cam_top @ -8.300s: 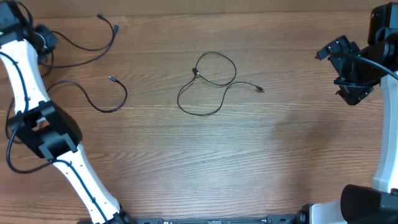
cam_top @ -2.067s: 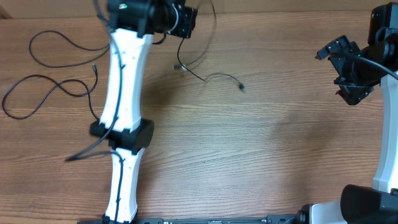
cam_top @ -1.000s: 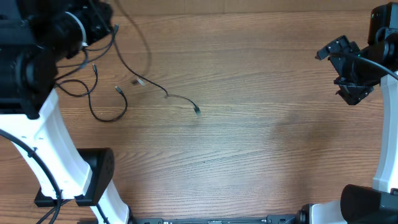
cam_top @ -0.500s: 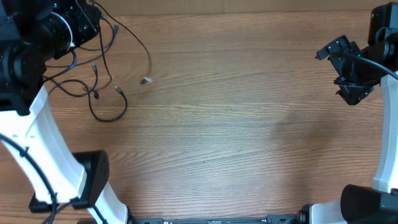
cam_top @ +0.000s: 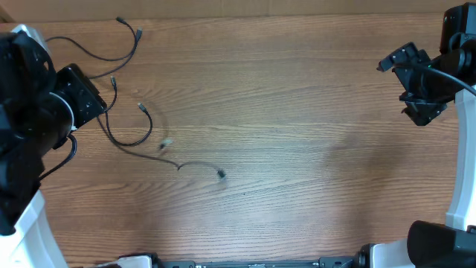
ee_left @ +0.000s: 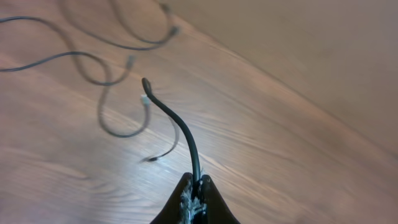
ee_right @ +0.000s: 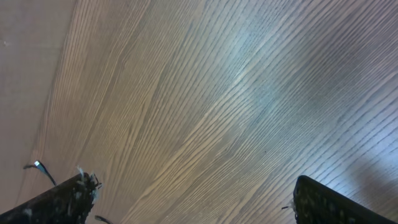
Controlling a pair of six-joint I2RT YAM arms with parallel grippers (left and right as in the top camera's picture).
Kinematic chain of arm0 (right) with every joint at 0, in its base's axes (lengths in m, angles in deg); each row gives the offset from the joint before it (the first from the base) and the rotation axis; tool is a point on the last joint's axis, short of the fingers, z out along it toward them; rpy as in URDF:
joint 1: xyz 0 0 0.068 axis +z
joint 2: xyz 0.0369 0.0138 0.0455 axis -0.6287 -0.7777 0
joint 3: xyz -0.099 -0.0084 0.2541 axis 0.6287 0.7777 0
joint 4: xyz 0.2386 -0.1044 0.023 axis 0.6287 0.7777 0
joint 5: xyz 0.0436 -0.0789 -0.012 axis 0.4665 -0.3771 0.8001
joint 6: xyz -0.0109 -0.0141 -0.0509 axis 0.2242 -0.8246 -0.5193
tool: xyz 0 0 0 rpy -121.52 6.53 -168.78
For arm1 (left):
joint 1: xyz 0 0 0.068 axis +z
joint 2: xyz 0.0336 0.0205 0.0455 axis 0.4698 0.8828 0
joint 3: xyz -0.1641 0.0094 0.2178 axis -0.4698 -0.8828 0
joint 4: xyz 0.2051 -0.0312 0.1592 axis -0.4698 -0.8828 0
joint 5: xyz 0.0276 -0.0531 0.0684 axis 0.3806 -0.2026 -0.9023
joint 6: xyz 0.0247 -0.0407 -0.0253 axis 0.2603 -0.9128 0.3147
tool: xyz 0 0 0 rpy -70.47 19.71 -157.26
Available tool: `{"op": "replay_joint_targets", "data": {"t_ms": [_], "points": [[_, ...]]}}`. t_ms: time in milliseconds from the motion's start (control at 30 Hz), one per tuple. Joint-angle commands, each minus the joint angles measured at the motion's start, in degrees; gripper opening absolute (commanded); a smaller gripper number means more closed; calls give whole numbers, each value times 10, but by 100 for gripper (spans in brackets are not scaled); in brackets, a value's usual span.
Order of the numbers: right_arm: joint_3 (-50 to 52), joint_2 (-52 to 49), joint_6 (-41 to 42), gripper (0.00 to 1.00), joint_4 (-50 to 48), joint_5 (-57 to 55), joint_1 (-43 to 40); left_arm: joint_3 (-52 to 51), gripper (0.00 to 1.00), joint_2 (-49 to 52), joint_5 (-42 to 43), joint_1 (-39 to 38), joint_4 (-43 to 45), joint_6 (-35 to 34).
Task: Untangle cables
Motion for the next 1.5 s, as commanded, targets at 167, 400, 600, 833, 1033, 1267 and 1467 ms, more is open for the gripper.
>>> {"op": "replay_joint_targets", "data": {"t_ms": [167,400,600,833,1033,1267,1467], "points": [[-4,2,-4,100,-1,-6,1,-145,5,-15,-178,34,1,-127],[-4,2,-4,100,-1,-6,1,-265,4,-15,-154,130,57,-134],[-4,2,-4,100,-1,-6,1,-371,4,-14,-110,252,138,-134],[-4,2,-4,100,-1,-6,1,-509,4,-14,-84,383,320,-134],[-4,2,-4,100,-1,-6,1,-615,4,-7,-70,445,508,-109],[-4,2,-4,100,-1,-6,1,-633,4,71,-71,466,625,109],[-4,2,-4,100,-1,-6,1,-633,4,137,-92,494,627,137]]}}
